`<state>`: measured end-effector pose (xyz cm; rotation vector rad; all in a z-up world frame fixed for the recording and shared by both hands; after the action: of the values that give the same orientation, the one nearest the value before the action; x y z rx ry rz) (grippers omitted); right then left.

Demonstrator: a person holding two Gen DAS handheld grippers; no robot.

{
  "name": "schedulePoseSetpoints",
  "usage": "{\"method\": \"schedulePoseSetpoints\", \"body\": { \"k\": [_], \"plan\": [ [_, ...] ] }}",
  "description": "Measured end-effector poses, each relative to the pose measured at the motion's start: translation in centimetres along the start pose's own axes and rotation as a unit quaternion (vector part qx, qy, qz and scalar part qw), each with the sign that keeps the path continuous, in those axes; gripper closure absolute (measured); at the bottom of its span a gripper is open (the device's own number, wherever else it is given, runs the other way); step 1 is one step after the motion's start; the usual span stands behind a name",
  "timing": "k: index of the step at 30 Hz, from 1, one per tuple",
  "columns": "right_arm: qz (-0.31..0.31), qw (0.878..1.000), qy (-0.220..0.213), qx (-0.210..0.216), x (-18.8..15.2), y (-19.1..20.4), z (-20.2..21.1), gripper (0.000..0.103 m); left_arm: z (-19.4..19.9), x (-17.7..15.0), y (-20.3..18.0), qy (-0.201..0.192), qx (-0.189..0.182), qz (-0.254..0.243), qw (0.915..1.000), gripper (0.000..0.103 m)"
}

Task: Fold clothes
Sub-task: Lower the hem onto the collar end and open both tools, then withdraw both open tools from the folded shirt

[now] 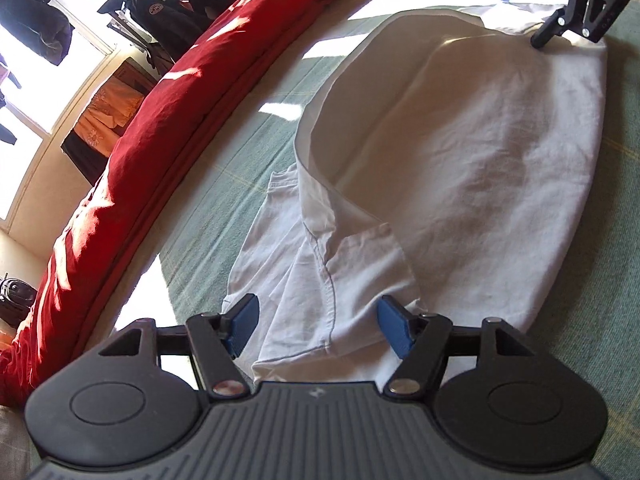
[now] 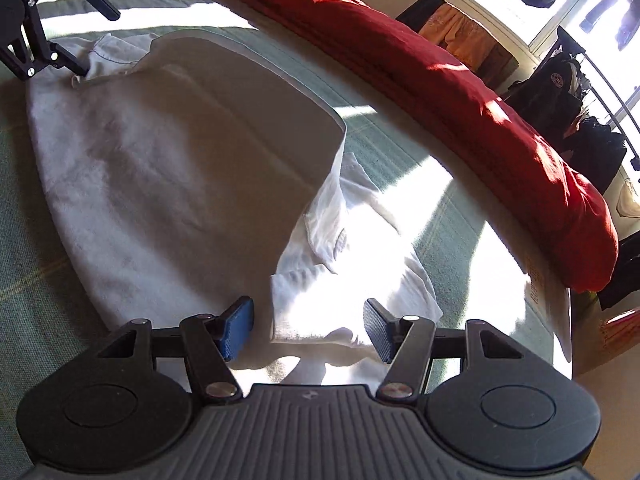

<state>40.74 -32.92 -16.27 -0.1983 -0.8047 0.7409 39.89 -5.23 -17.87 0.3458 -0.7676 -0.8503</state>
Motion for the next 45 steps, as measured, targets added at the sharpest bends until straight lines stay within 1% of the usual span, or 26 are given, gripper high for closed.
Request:
{"method": "schedulePoseSetpoints", "body": {
  "k": [2,5,8,11,13,14,18,19,24,27,30,33,34,36,37,39,40,42,43,45],
  "plan": [
    [0.001,1.000,-0.001,-0.019,0.2,-0.7,-0.5,0.038,-0.2,0.2,0.9,-0.006,0.009,0.007,0.9999,0.032],
    [0.003,0.999,-0.003,-0.046,0.6,-1.8,-1.3,0.037,-0.5,0.5,2.7,-0.012,0.037,0.021,0.9990,0.032],
    [0.004,0.997,-0.005,-0.074,1.0,-2.8,-2.0,0.037,-0.8,0.5,4.9,-0.008,0.056,0.054,0.9970,0.032],
    [0.006,0.995,-0.007,-0.102,1.3,-3.9,-2.7,0.037,-0.5,0.2,6.4,-0.008,0.055,0.089,0.9945,0.032],
    [-0.012,0.992,-0.010,-0.128,1.8,-5.5,-3.0,0.037,-0.1,-0.1,6.6,-0.008,0.051,0.092,0.9944,0.032],
    [-0.026,0.991,-0.010,-0.129,1.8,-6.1,-3.0,0.036,0.1,-0.2,6.5,-0.008,0.048,0.090,0.9947,0.032],
    [-0.085,0.988,-0.007,-0.126,1.7,-8.6,-2.7,0.036,1.1,-0.9,5.1,-0.007,0.025,0.059,0.9979,0.032],
    [-0.093,0.988,-0.007,-0.123,1.4,-8.7,-2.5,0.036,1.3,-1.1,4.6,-0.008,0.017,0.048,0.9987,0.032],
    [-0.115,0.989,-0.005,-0.096,0.2,-7.8,-1.6,0.036,1.8,-1.9,2.2,-0.005,-0.012,-0.012,0.9998,0.032],
    [-0.130,0.988,-0.004,-0.077,-0.2,-7.1,-1.2,0.036,1.1,-2.1,1.0,0.005,-0.023,-0.033,0.9992,0.032],
    [-0.145,0.988,-0.005,-0.058,-0.4,-6.3,-0.9,0.036,0.2,-1.8,-0.5,0.005,-0.030,-0.068,0.9972,0.032],
    [-0.151,0.987,-0.010,-0.047,-0.1,-5.7,-0.8,0.036,-0.4,-1.5,-2.1,-0.002,-0.028,-0.123,0.9920,0.032],
    [-0.152,0.987,-0.012,-0.044,0.0,-5.5,-0.7,0.036,-0.4,-1.4,-2.6,-0.010,-0.021,-0.149,0.9885,0.032],
    [-0.155,0.987,-0.014,-0.037,0.2,-5.1,-0.6,0.036,-0.2,-1.2,-3.6,-0.027,-0.007,-0.202,0.9789,0.032],
    [-0.156,0.987,-0.015,-0.035,0.3,-5.0,-0.6,0.036,-0.2,-1.1,-3.9,-0.037,0.002,-0.223,0.9741,0.030],
    [-0.159,0.987,-0.019,-0.030,0.4,-4.7,-0.5,0.036,0.0,-0.9,-4.2,-0.056,0.024,-0.249,0.9664,0.030],
    [-0.161,0.986,-0.021,-0.028,0.5,-4.6,-0.6,0.036,0.0,-0.8,-4.1,-0.063,0.030,-0.250,0.9657,0.030],
    [-0.164,0.986,-0.023,-0.025,0.6,-4.4,-0.6,0.036,-0.2,-0.4,-3.2,-0.064,0.026,-0.217,0.9738,0.029],
    [-0.164,0.986,-0.023,-0.024,0.7,-4.3,-0.6,0.036,-0.3,-0.2,-2.6,-0.064,0.026,-0.197,0.9781,0.027],
    [-0.163,0.986,-0.024,-0.023,0.8,-4.1,-0.5,0.036,-0.4,0.1,-0.9,-0.058,0.035,-0.151,0.9861,0.027]
  ]
}}
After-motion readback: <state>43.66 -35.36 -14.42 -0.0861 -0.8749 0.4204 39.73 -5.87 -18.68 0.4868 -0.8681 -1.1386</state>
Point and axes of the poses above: each gripper's, at about its wrist camera, not at the fingertips, and z roughly against the way its jaws point, y to its left, x to its top, the point moved 6 cm from there along -z, roughly the way its jaws point
